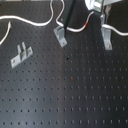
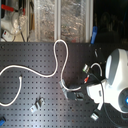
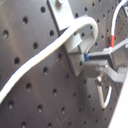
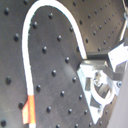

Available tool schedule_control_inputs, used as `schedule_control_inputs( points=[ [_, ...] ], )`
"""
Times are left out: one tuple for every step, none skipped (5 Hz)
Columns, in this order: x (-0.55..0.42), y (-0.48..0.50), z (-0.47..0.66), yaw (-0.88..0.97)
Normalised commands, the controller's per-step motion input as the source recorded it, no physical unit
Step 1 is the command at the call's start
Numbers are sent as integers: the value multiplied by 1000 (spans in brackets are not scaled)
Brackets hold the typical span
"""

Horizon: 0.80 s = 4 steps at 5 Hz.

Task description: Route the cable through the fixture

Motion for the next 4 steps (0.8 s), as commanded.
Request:
schedule_control_inputs(
  points=[
    [-231, -5, 4, -63],
    [47, 117, -2, -354],
    [94, 97, -2, -788],
    [120, 114, -2, -663]
  ],
)
